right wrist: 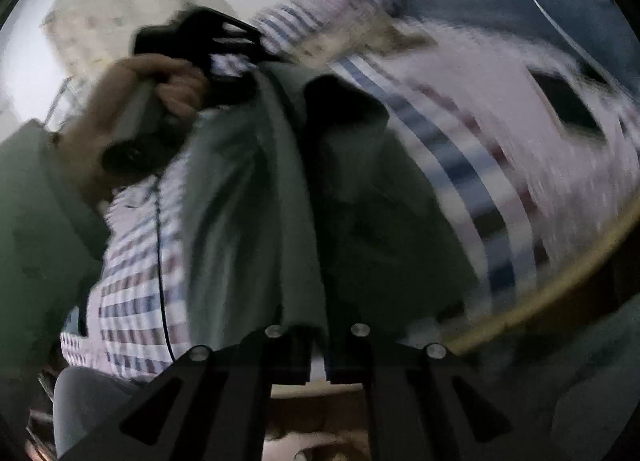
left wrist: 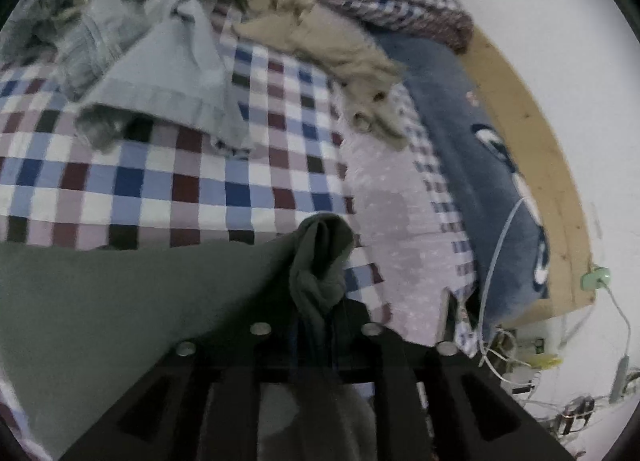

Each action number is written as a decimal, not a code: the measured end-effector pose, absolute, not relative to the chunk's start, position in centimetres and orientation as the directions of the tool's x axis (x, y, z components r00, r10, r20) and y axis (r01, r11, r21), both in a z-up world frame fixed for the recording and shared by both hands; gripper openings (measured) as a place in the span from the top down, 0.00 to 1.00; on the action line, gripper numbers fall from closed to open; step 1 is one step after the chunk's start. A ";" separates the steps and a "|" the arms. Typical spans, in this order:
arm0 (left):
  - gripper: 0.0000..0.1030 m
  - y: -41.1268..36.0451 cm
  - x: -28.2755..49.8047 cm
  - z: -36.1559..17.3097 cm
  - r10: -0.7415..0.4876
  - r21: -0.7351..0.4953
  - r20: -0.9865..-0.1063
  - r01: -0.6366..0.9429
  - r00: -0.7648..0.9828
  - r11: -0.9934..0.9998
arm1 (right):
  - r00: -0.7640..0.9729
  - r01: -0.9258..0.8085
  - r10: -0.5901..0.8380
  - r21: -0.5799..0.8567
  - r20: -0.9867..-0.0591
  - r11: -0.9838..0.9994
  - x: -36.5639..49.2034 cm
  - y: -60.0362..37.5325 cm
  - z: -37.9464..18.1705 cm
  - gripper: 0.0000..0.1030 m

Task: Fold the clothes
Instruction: 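Raise the green t-shirt with both tools and swing it over the sheet, then lower the green t-shirt onto the checked sheet with both tools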

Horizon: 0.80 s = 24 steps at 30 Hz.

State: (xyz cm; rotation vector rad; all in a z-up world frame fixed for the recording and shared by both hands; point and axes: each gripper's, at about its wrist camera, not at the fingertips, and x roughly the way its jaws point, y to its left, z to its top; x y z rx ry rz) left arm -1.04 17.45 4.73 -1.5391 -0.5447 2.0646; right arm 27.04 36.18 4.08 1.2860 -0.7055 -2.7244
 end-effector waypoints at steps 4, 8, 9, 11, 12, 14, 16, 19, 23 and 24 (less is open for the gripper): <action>0.28 15.4 -0.6 5.6 0.692 -0.659 -0.677 -0.212 -0.251 -0.721 | -0.608 -0.254 -0.186 0.411 -0.772 -0.875 26.6 38.9 3.1 0.94; 0.27 10.5 0.4 7.4 0.718 -0.671 -0.620 -0.261 -0.316 -0.694 | -0.626 -0.239 -0.166 0.390 -0.762 -0.889 26.6 39.8 4.3 0.89; 0.27 8.9 0.7 7.7 0.706 -0.656 -0.620 -0.268 -0.341 -0.705 | -0.629 -0.227 -0.167 0.385 -0.759 -0.895 26.5 40.0 4.4 0.86; 0.27 5.1 1.2 8.2 0.675 -0.621 -0.620 -0.276 -0.400 -0.734 | -0.634 -0.209 -0.158 0.363 -0.757 -0.908 26.1 40.3 4.8 0.84; 0.27 3.1 1.4 8.3 0.652 -0.603 -0.622 -0.266 -0.434 -0.752 | -0.637 -0.206 -0.148 0.351 -0.757 -0.913 25.9 40.5 5.0 0.83; 0.26 -1.1 1.4 7.2 0.629 -0.615 -0.611 -0.211 -0.481 -0.759 | -0.637 -0.206 -0.134 0.336 -0.759 -0.919 25.7 40.9 5.0 0.79; 0.26 -4.2 1.3 5.5 0.632 -0.656 -0.597 -0.153 -0.494 -0.739 | -0.629 -0.218 -0.130 0.335 -0.767 -0.917 25.6 41.6 4.8 0.67; 0.26 -4.9 0.8 3.1 0.671 -0.686 -0.594 -0.156 -0.444 -0.711 | -0.606 -0.243 -0.127 0.335 -0.785 -0.910 25.3 42.1 4.2 0.66; 0.26 -3.9 0.1 0.7 0.730 -0.726 -0.565 -0.187 -0.384 -0.661 | -0.579 -0.249 -0.157 0.357 -0.800 -0.900 24.5 42.3 3.3 0.66; 0.29 -3.7 -0.2 0.7 0.738 -0.731 -0.556 -0.197 -0.383 -0.653 | -0.577 -0.245 -0.152 0.348 -0.803 -0.905 24.3 42.2 3.3 0.66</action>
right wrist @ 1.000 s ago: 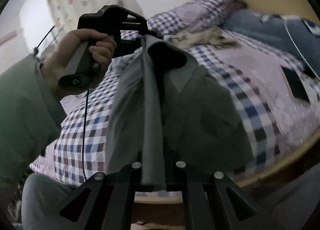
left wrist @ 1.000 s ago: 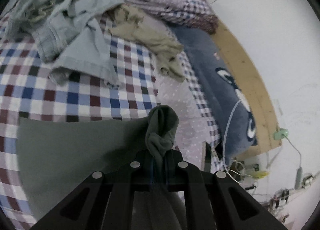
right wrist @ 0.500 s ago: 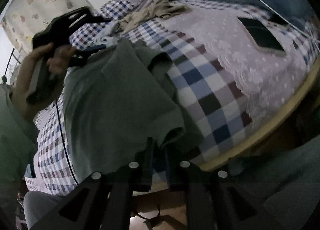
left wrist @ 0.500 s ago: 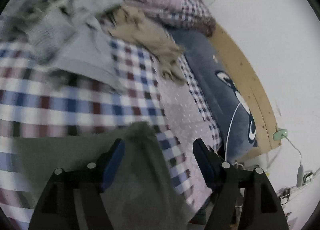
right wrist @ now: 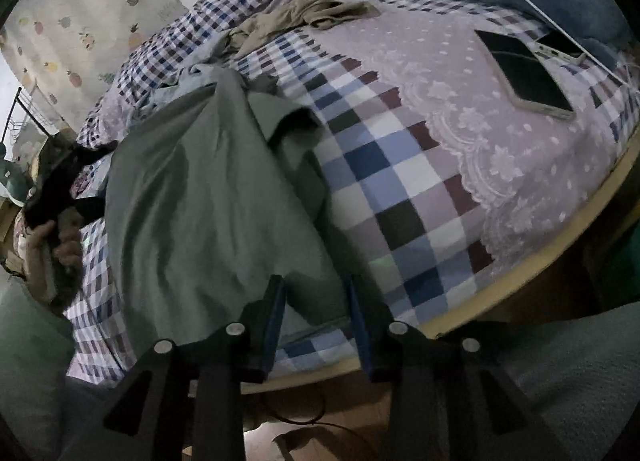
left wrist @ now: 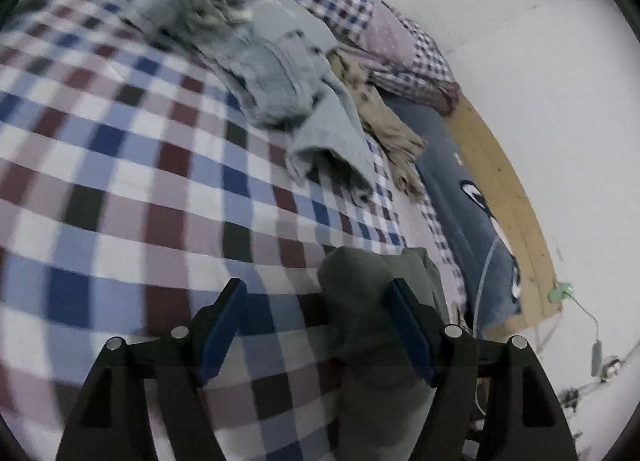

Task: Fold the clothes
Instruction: 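Lower the green t-shirt onto the checked sheet with both tools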

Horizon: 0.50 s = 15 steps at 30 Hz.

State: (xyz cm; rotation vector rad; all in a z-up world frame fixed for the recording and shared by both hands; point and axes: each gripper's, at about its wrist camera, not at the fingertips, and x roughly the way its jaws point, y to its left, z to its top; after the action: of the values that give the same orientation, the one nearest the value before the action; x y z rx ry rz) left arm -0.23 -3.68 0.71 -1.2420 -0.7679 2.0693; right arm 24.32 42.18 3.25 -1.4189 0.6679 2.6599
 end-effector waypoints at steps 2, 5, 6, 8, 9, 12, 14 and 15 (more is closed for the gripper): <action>0.57 -3.2 -0.9 1.0 0.756 -0.741 -0.537 -0.217 -0.374 -0.635 | -0.572 -0.232 -0.138 0.320 -0.809 -0.918 23.9 41.8 3.0 0.66; 0.94 -2.2 -1.7 1.8 0.781 -0.751 -0.515 -0.254 -0.353 -0.610 | -0.551 -0.212 -0.115 0.272 -0.826 -0.939 23.2 41.2 2.5 0.78; 0.95 -1.8 -1.8 2.2 0.779 -0.739 -0.512 -0.277 -0.362 -0.614 | -0.542 -0.209 -0.116 0.267 -0.833 -0.941 23.0 41.2 2.3 0.95; 0.96 -1.5 -2.1 3.0 0.775 -0.725 -0.510 -0.297 -0.374 -0.621 | -0.519 -0.197 -0.120 0.255 -0.846 -0.947 22.8 41.3 2.1 0.97; 0.97 -1.6 -2.2 3.3 0.775 -0.727 -0.504 -0.296 -0.381 -0.619 | -0.518 -0.189 -0.121 0.251 -0.847 -0.949 22.9 41.3 2.2 0.98; 0.97 -1.8 -2.5 4.5 0.763 -0.715 -0.497 -0.303 -0.413 -0.630 | -0.517 -0.166 -0.118 0.235 -0.848 -0.958 23.5 41.7 3.6 0.99; 0.98 -2.3 -3.1 4.1 0.724 -0.697 -0.529 -0.261 -0.443 -0.668 | -0.515 -0.169 -0.114 0.231 -0.850 -0.958 24.2 42.2 4.3 0.99; 1.00 -2.6 -3.5 3.6 0.696 -0.684 -0.554 -0.227 -0.456 -0.693 | -0.508 -0.172 -0.118 0.234 -0.853 -0.957 24.3 42.5 4.4 0.99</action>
State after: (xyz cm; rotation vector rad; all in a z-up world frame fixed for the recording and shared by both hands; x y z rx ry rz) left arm -3.54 -2.61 3.60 -1.1687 -0.7187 2.1655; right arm 24.33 42.54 4.43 -1.5419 0.4536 2.6625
